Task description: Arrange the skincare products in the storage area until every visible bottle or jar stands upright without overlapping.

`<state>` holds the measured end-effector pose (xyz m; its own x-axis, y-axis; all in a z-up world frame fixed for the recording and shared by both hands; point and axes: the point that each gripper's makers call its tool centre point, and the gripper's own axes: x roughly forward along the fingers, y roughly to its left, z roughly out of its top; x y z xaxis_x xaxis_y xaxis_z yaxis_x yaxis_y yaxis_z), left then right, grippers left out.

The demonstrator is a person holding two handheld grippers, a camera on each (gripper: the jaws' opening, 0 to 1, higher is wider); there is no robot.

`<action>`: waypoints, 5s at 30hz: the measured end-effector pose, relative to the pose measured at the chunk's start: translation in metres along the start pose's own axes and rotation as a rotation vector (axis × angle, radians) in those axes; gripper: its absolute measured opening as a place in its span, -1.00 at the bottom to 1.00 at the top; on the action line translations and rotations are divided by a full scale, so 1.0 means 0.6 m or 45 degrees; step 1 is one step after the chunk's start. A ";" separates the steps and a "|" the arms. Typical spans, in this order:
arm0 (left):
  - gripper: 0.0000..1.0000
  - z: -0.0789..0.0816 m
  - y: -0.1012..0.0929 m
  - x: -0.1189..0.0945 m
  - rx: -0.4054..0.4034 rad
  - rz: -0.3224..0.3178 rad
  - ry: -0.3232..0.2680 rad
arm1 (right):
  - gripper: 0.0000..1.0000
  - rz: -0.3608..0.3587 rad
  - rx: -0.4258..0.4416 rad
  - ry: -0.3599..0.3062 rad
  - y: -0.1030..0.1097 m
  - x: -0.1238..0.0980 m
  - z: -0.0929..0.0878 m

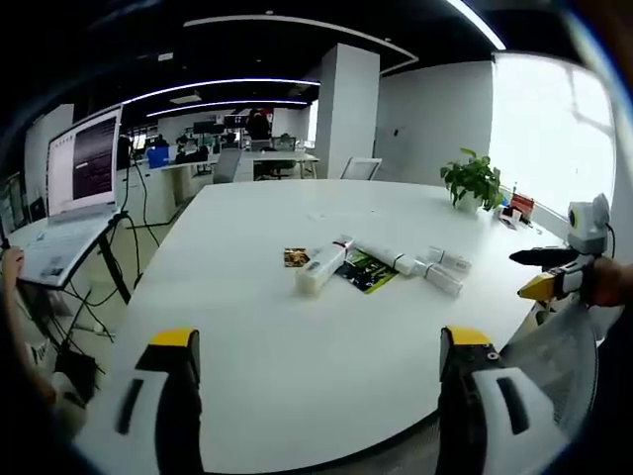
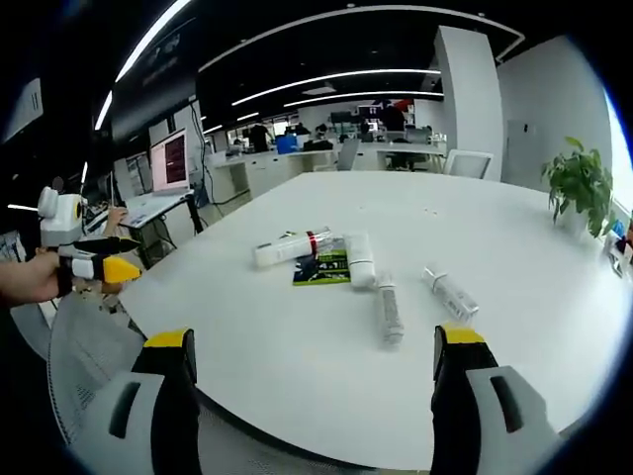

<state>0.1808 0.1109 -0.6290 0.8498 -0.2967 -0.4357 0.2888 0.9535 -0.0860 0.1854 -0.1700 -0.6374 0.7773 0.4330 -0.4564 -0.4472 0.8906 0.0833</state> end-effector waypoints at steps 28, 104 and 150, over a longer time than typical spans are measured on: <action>0.88 -0.006 -0.002 0.001 0.008 -0.010 0.020 | 0.94 -0.009 0.007 0.027 -0.001 0.001 -0.007; 0.84 0.004 -0.009 0.096 0.169 -0.161 0.230 | 0.86 -0.018 0.149 0.090 -0.033 0.044 -0.025; 0.75 0.060 -0.020 0.309 0.505 -0.383 0.525 | 0.84 -0.062 0.220 0.069 -0.051 0.044 -0.025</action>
<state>0.3506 0.0426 -0.6766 0.4901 -0.4278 -0.7595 0.6958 0.7168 0.0452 0.2129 -0.1882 -0.6654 0.7690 0.3850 -0.5103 -0.3235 0.9229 0.2087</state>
